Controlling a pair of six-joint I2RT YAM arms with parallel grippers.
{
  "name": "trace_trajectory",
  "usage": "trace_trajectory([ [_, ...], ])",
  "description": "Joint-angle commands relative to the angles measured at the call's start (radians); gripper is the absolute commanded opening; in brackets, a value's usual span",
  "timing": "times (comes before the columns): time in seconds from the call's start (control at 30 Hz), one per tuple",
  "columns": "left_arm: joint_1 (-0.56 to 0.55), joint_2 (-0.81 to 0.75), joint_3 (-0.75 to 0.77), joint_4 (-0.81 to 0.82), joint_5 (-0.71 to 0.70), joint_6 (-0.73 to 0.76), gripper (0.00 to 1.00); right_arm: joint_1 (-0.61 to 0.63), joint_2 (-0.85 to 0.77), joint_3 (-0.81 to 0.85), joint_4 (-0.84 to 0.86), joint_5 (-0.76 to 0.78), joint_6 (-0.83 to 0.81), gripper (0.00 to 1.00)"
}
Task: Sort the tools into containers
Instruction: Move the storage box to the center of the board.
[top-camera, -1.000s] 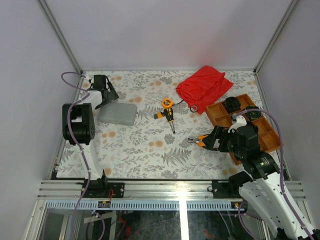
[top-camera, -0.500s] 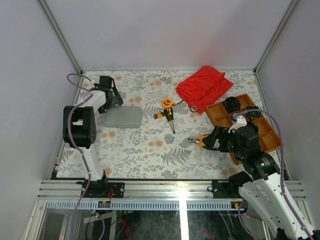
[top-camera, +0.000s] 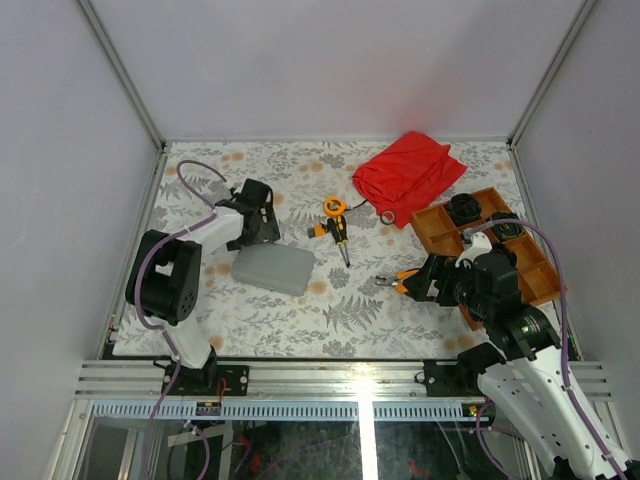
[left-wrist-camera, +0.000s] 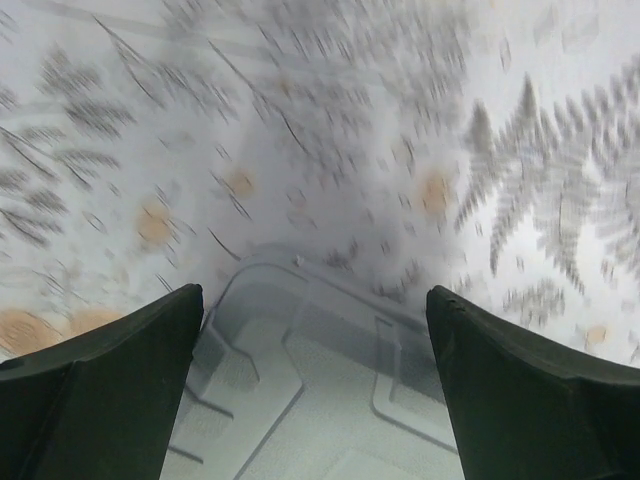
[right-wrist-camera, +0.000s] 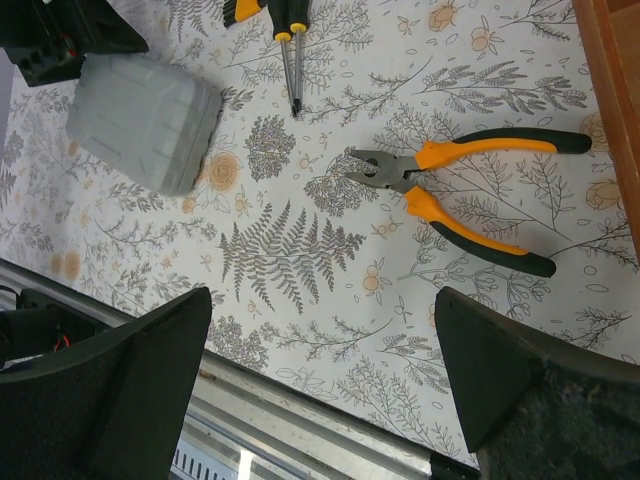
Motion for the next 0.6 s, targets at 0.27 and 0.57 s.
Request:
trace_trajectory([
  [0.27, -0.313, -0.14, -0.216, 0.175, 0.054, -0.052, 0.89, -0.005, -0.002, 0.01, -0.003, -0.056, 0.027, 0.99],
  [0.57, -0.329, -0.451, -0.251, 0.215, -0.039, -0.095, 0.95, -0.005, 0.054, -0.008, 0.033, -0.052, 0.045, 0.99],
])
